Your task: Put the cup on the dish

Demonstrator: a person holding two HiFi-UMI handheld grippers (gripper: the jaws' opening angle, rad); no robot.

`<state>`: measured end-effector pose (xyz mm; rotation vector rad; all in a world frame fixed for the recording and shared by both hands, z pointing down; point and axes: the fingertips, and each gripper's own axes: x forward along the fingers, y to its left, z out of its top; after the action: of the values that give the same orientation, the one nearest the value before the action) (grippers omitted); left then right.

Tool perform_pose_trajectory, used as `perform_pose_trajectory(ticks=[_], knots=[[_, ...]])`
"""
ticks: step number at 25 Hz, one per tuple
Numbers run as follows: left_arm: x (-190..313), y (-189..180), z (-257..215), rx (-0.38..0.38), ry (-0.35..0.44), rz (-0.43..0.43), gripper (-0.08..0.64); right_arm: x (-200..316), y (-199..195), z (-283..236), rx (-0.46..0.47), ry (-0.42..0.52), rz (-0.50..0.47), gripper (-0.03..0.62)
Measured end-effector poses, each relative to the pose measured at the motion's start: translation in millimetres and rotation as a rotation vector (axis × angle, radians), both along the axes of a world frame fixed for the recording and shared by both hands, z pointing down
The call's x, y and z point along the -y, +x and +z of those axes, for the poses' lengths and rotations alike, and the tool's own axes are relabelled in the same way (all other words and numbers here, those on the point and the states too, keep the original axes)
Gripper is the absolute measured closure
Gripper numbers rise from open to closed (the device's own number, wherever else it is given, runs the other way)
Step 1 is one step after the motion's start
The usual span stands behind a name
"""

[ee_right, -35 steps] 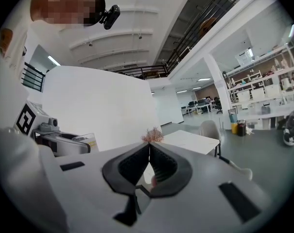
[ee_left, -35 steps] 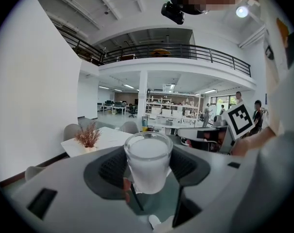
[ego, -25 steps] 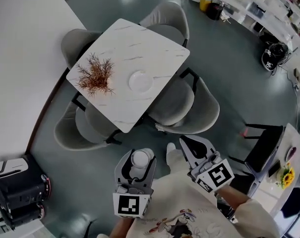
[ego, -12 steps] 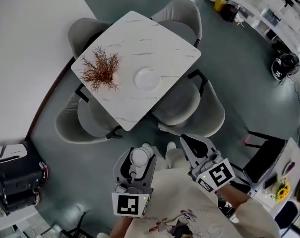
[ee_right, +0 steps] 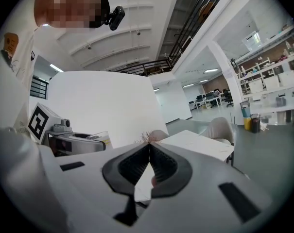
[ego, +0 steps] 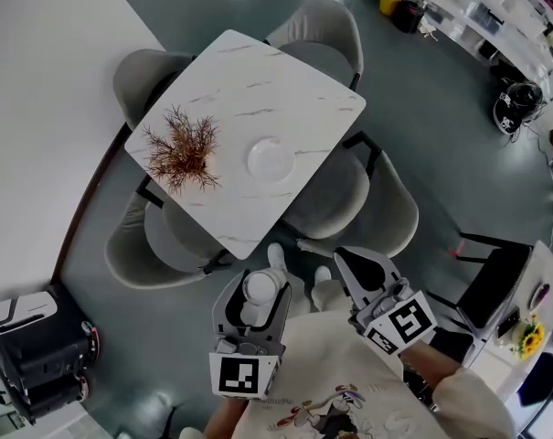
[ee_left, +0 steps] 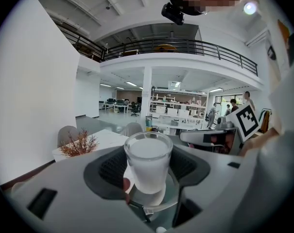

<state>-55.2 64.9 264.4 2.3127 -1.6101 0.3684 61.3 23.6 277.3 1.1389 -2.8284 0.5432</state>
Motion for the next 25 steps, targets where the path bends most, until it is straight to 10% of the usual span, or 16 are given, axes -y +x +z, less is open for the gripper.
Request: perform_pose_trajectory(ticks=[25], knots=[[115.7, -92.3, 15.8, -0.025, 0.010, 0.226, 0.288, 88.7, -92.9, 0.7, -0.102, 0.019, 0.190, 0.586]])
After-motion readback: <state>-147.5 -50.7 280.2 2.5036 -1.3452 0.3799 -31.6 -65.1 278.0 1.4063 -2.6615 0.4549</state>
